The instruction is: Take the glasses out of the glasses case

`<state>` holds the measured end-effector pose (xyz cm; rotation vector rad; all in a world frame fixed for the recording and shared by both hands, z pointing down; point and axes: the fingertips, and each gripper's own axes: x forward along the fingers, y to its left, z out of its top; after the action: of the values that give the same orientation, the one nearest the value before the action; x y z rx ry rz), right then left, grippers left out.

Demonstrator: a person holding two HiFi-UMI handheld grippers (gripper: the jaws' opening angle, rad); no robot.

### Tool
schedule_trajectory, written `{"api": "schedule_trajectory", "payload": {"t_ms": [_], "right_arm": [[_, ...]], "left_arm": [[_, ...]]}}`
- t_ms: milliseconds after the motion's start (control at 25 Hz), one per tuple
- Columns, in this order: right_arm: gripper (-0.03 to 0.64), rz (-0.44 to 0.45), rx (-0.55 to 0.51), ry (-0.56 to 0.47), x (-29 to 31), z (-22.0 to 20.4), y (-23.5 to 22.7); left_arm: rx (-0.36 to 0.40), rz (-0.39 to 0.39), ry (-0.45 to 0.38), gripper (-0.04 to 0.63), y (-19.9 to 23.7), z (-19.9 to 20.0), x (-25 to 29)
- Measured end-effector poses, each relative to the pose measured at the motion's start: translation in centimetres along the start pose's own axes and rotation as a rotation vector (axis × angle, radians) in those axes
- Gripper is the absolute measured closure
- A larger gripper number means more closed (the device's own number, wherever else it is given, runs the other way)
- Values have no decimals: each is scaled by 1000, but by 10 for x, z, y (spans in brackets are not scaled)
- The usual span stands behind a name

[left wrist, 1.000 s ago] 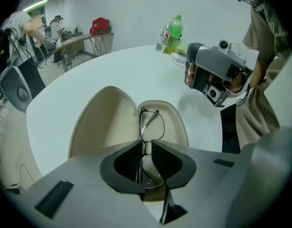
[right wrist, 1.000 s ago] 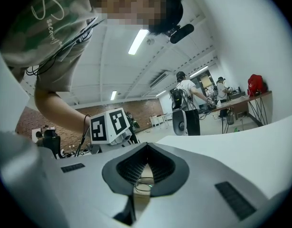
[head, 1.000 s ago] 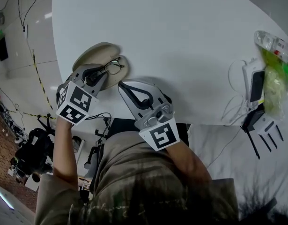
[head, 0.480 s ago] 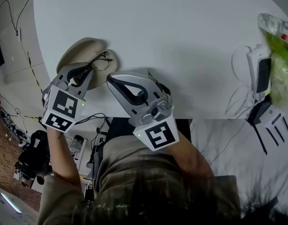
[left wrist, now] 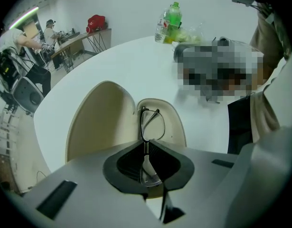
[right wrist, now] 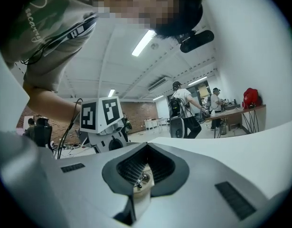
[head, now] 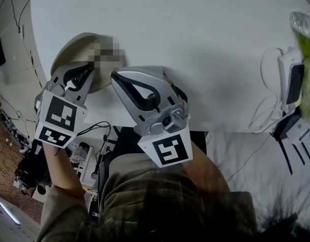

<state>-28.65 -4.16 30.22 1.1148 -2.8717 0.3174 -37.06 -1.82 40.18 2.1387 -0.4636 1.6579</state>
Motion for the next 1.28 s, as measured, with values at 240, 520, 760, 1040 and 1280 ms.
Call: {"api": "schedule_trajectory", "payload": {"t_ms": [240,520,760,1040,1280], "right_arm": [[604,-12,14,-11,-6,0,-4],[604,9,9,-2,-15,-1,2],[604,-7,60,-18,-22,-3,0],[604,-7,72,-36,-30,-7,1],[604,3,60,-46,-30,-3,1]], "left_arm": [[-7,8,-10,557,0,-2,-4],[19,68,-14,558,6,5,-14],[12,67,-11,575,6,7,-18],[20,94,5,577,4,11,-21],[2,111,0,577,4,9,-29]]}}
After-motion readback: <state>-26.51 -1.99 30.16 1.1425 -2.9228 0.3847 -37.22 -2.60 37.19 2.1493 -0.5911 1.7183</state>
